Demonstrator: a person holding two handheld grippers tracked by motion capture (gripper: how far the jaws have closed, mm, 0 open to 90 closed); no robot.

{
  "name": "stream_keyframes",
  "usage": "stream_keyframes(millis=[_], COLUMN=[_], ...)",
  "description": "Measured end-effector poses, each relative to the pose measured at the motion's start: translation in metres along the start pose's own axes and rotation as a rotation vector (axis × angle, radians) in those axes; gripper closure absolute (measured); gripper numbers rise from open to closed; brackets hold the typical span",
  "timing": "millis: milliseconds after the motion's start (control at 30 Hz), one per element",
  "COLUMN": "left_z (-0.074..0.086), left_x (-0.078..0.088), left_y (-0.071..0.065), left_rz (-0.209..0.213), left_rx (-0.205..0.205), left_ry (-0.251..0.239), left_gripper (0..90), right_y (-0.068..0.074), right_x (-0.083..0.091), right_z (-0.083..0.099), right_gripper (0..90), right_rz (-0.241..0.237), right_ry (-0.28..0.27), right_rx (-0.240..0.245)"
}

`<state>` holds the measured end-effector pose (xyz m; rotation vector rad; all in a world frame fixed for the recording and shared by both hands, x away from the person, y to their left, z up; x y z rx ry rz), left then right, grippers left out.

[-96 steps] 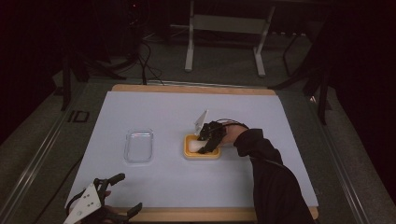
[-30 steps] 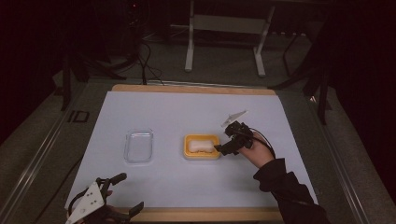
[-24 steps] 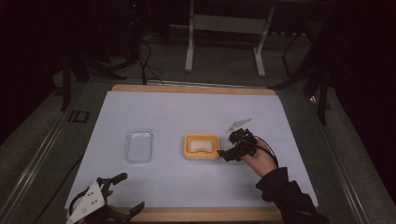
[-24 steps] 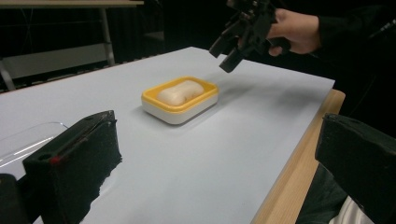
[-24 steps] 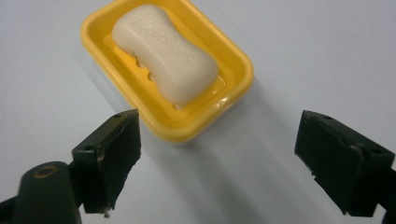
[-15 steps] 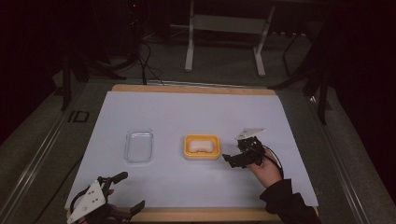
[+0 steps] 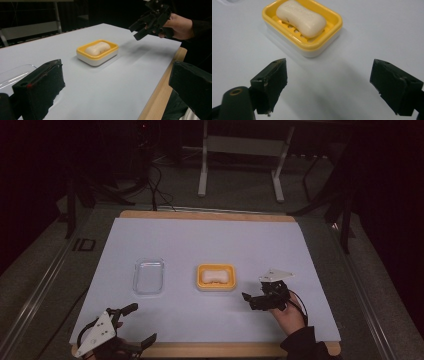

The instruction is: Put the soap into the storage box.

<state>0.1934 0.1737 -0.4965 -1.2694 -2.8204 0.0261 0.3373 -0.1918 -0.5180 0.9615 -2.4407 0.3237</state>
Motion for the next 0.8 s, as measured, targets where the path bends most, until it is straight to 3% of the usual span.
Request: stream_keyframes(millis=[200, 267, 400, 800], left_z=[0.000, 0.000, 0.000, -0.001], left_x=[0.000, 0.000, 0.000, 0.000], left_y=[0.000, -0.001, -0.002, -0.003], left_rz=[0.002, 0.008, 0.014, 0.023], left_rx=[-0.003, -0.003, -0.006, -0.007], left_ry=[0.002, 0.000, 0.004, -0.002], left_gripper=[0.1, 0.1, 0.1, 0.1], right_y=[-0.005, -0.006, -0.006, -0.010], right_x=[0.008, 0.010, 0.013, 0.011], right_z=[0.007, 0.010, 0.012, 0.011], right_gripper=[14.1, 14.3, 14.4, 14.5], right_rz=[0.069, 0.060, 0.075, 0.067], right_ry=[-0.033, -0.028, -0.034, -0.061], right_rx=[-0.015, -0.034, -0.010, -0.048])
Point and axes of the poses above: each handheld gripper's, and its own axes: x roughly backward along the jaws, z roughly out of its underside, y roughly to its left, the point moved 6 cm from there along -x, roughly forward along the jaws, and after that the axes turned 11 degrees about -y, right-handed, at the moved point
